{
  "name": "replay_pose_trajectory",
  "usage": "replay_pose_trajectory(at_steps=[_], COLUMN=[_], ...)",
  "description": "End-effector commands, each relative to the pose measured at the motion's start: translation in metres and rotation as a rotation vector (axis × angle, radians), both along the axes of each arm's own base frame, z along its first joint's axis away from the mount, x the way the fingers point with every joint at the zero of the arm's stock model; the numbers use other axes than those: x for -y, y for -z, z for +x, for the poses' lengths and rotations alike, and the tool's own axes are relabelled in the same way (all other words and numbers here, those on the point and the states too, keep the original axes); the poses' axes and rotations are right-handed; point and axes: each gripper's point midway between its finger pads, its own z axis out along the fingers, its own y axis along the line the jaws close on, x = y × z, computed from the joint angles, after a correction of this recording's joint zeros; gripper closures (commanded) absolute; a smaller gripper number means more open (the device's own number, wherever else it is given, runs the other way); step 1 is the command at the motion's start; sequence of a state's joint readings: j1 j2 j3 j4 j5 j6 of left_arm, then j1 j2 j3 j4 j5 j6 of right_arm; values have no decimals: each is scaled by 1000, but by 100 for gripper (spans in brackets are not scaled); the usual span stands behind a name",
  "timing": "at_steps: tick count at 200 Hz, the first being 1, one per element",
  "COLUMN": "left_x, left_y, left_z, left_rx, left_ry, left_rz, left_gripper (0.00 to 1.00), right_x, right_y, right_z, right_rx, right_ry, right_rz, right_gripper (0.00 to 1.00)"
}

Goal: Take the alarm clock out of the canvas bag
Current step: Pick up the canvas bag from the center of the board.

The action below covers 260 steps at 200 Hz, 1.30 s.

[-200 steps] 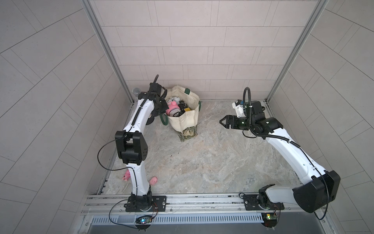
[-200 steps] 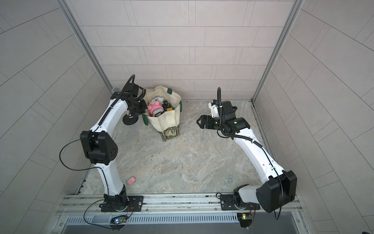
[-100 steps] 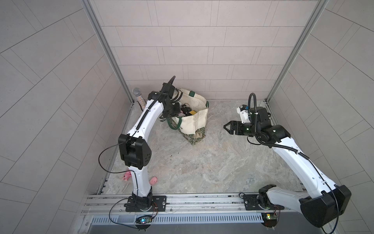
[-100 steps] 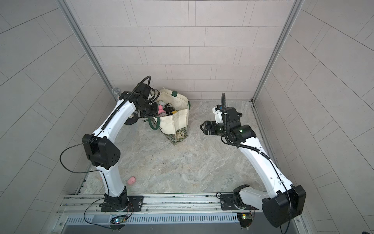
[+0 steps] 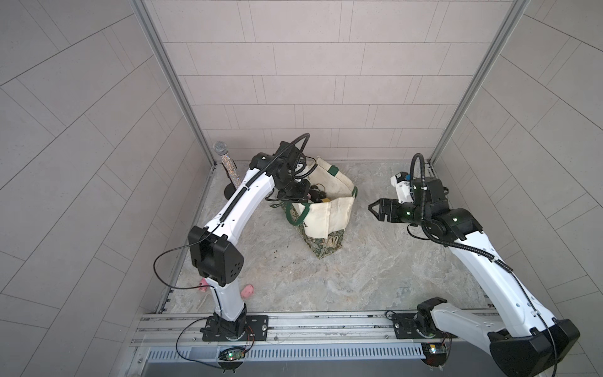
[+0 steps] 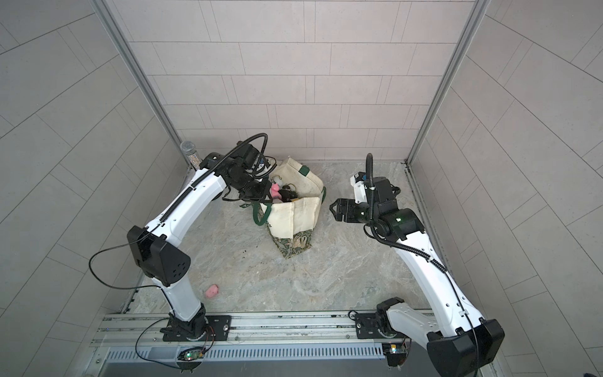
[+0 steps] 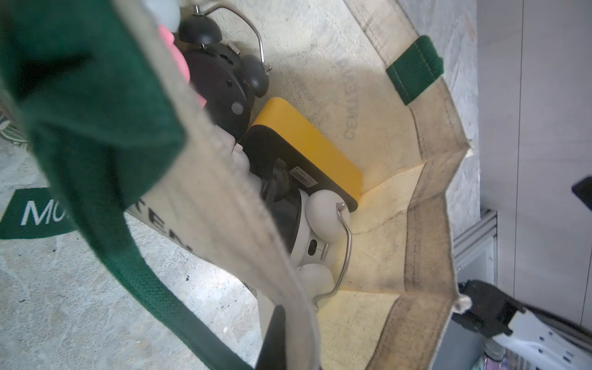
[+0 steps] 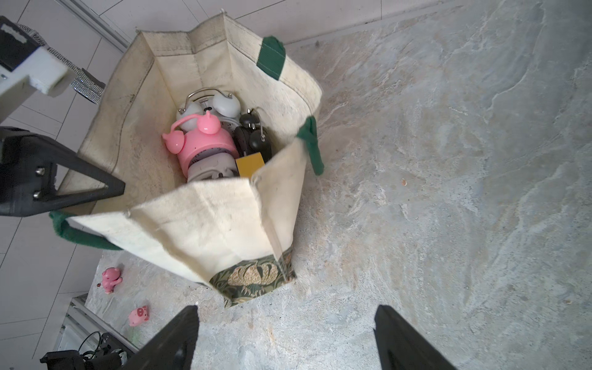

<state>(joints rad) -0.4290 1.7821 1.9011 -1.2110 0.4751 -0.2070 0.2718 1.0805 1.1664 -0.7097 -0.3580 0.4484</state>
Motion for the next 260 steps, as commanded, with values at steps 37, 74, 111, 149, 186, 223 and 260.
replay_pose_trajectory(at_steps=[37,74,111,149,186,223,260], left_x=[-9,-38,-39,-46,-30,1,8], left_y=[-60,-56,-56,-52,-70,-85,-93], left_z=[-43,-25,-8,18,20,1,7], left_rx=[218,310,373,486,628,794,870], left_ry=[255,242,255,253,330,563,593], left_rz=[-57,102,129,222,181,73,53], left_gripper=[100,100,100,100,100,100,100], right_x=[8,4,-14,-36,-46,-69,-89], right_y=[11,27,57,66,58,38,38], right_z=[-5,-5,-7,-17,-24,-35,-46], right_rx=[-24,-39,-73,-40,73,241,366], right_ry=[14,-4,-41,-122,-194,-352,-532], right_rz=[-36,-29,68,69,-75,-309,-488], right_gripper=[12,12,14,14,16,17,22])
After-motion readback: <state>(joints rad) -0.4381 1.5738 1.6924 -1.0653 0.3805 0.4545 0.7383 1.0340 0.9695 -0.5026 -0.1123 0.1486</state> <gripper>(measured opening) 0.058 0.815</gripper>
